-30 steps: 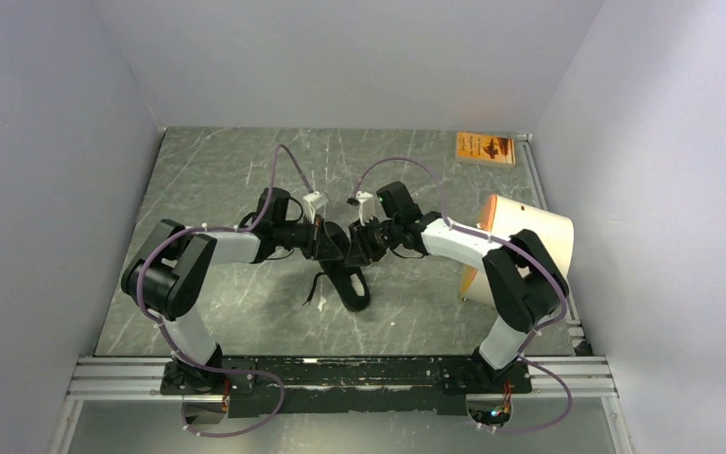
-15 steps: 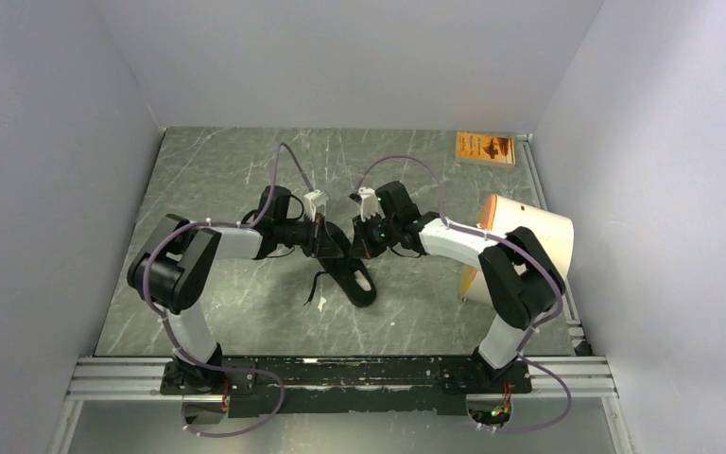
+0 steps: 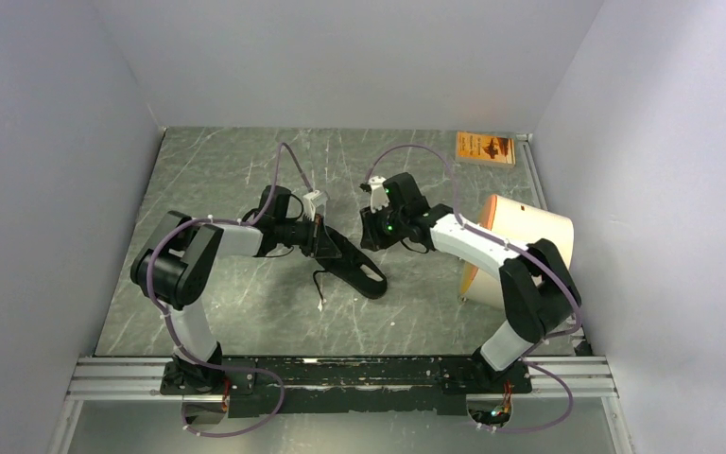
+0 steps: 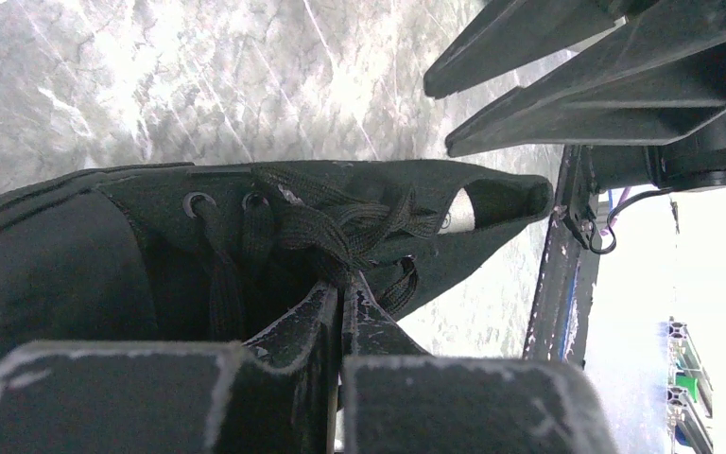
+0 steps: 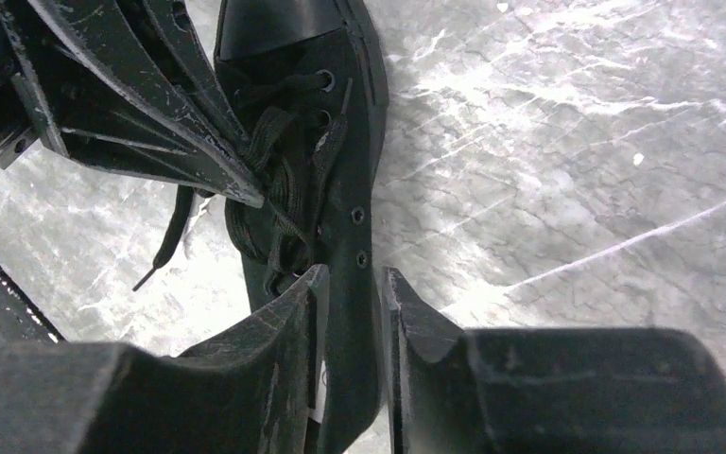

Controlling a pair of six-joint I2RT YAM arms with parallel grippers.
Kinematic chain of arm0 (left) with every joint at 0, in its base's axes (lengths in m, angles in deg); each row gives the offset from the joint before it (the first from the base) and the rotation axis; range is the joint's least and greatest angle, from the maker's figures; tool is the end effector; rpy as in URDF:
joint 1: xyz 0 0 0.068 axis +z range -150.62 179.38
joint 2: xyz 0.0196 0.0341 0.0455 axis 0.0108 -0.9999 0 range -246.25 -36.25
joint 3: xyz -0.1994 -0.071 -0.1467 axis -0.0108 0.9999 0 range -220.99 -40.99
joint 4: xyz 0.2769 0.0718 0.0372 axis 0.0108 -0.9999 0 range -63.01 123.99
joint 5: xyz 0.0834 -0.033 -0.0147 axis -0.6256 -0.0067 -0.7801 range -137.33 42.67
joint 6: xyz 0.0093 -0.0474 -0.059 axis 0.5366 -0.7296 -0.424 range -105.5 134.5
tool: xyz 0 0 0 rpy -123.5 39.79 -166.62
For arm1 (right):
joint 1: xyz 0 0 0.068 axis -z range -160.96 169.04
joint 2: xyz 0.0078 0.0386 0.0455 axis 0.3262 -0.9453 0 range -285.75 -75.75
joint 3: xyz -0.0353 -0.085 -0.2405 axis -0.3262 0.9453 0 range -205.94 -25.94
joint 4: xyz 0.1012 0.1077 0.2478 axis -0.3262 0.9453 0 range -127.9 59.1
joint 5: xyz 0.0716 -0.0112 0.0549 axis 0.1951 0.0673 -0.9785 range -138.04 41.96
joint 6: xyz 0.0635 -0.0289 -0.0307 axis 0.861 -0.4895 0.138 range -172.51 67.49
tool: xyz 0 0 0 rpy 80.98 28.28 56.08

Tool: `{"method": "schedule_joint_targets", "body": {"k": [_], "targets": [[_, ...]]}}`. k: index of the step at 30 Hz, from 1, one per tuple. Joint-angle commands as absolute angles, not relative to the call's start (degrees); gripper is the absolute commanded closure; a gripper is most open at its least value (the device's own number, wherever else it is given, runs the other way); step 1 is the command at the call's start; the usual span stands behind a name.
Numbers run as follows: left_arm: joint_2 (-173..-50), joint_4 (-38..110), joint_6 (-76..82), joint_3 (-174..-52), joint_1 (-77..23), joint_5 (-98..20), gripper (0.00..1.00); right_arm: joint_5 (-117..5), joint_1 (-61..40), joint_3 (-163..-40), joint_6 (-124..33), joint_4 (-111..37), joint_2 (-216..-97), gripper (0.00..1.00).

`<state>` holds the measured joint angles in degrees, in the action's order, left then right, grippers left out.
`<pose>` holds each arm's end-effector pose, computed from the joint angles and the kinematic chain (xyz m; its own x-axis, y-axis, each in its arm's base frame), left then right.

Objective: Tie the shoes

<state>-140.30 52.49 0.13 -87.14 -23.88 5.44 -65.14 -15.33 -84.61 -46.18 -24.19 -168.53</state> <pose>0.3139 -0.1910 0.0825 -0.7646 0.1652 -0.6230 0.6342 0.3653 -0.6814 0.3058 0.2321 0.1570 -0.6854 -0.3411 -0.6434 -0.6309 0.7194 0.2906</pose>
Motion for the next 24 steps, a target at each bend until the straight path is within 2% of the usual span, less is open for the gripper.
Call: {"method": "schedule_joint_targets", "body": {"k": [1,5,10,24], "targets": [[-140.14,54.27,0.31,-87.32,-23.38,6.46,0.95,-65.76,-14.96,-86.22,-49.56,-20.34,-166.70,0.67],[-140.22,55.86,-1.12,-87.14,-23.37,6.91,0.95,-70.37,-15.71,-86.14,-49.61,-22.81,-167.20,0.65],[-139.91,56.05,-1.49,-87.31,-23.36,6.96,0.95,-74.63,-16.52,-86.94,-47.49,-24.47,-169.29,0.73],[-139.68,57.28,-2.13,-86.44,-23.42,7.33,0.95,-74.22,-17.00,-86.31,-46.44,-26.12,-171.25,0.74]]}}
